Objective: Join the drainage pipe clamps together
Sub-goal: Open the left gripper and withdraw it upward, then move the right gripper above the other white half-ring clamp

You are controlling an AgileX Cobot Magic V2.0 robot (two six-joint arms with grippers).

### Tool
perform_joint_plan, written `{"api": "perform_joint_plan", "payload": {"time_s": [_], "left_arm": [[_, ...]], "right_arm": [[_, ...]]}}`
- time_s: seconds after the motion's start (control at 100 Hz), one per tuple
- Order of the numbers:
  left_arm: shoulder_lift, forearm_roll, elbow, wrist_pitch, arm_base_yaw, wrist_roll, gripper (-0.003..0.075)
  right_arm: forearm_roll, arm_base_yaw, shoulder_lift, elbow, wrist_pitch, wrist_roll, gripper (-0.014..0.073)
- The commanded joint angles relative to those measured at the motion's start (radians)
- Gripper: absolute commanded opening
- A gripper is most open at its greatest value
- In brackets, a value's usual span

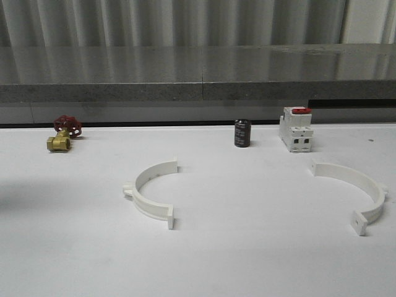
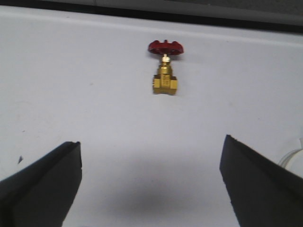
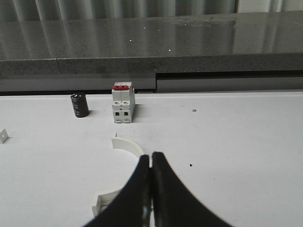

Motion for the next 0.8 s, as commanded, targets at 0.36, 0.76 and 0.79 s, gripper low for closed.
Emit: {"api": "perform_joint_plan", "payload": {"time_s": [0.36, 0.76, 0.79], "left_arm": [[-0.507, -0.069, 0.463, -0.245, 0.066, 0.110, 0.0586], [-0.930, -0.071, 0.740, -0.247, 0.066, 0.136, 0.0519], [-0.949, -0.071, 0.749, -0.237, 0.066, 0.136, 0.0482]], "right_arm": [[-0.003, -0.007, -0.018, -0.017, -0.084, -0.011, -0.0068], [-0.003, -0.007, -0.018, -0.017, -0.084, -0.011, -0.0068], [-0.003, -0.007, -0.018, -0.017, -0.091, -0.011, -0.0068]]}}
